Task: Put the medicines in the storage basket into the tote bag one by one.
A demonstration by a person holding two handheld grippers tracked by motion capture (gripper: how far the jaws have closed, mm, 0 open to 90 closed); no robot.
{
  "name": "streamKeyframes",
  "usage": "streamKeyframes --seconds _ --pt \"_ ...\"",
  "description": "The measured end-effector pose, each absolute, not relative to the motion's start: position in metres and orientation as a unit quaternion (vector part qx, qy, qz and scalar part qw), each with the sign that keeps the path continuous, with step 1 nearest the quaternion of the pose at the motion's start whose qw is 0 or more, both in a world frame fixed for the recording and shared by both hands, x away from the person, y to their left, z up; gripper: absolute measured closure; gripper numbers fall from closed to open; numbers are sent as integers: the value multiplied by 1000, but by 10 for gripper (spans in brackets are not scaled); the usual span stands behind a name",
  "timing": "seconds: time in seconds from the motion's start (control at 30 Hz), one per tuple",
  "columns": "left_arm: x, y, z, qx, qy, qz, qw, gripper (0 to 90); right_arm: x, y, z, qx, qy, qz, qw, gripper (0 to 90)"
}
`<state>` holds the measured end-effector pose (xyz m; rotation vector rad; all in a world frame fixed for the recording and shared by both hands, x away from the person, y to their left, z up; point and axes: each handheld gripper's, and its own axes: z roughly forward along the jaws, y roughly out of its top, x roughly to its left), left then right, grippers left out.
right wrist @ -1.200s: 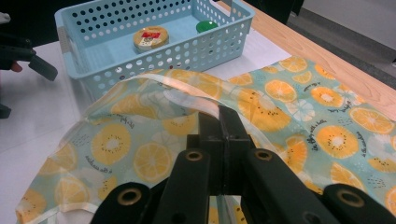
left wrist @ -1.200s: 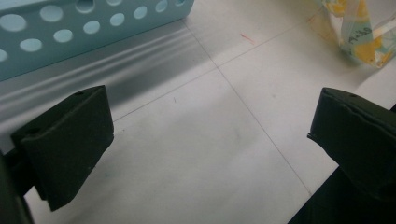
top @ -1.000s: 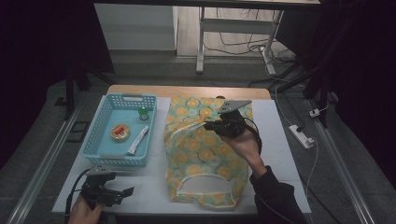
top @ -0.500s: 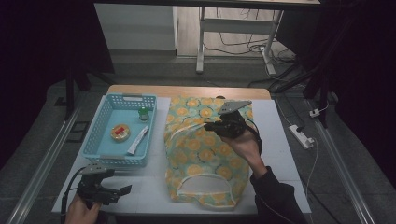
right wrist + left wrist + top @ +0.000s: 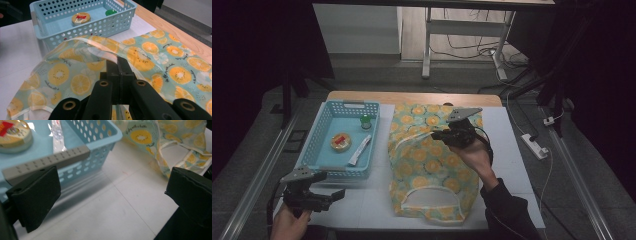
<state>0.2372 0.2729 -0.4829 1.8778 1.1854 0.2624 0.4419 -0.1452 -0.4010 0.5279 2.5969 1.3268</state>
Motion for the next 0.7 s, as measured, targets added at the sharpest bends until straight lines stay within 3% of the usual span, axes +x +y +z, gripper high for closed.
streamKeyframes --seconds 0.7 --pt "284 274 -471 750 482 90 443 0 443 -148 -401 186 871 446 93 900"
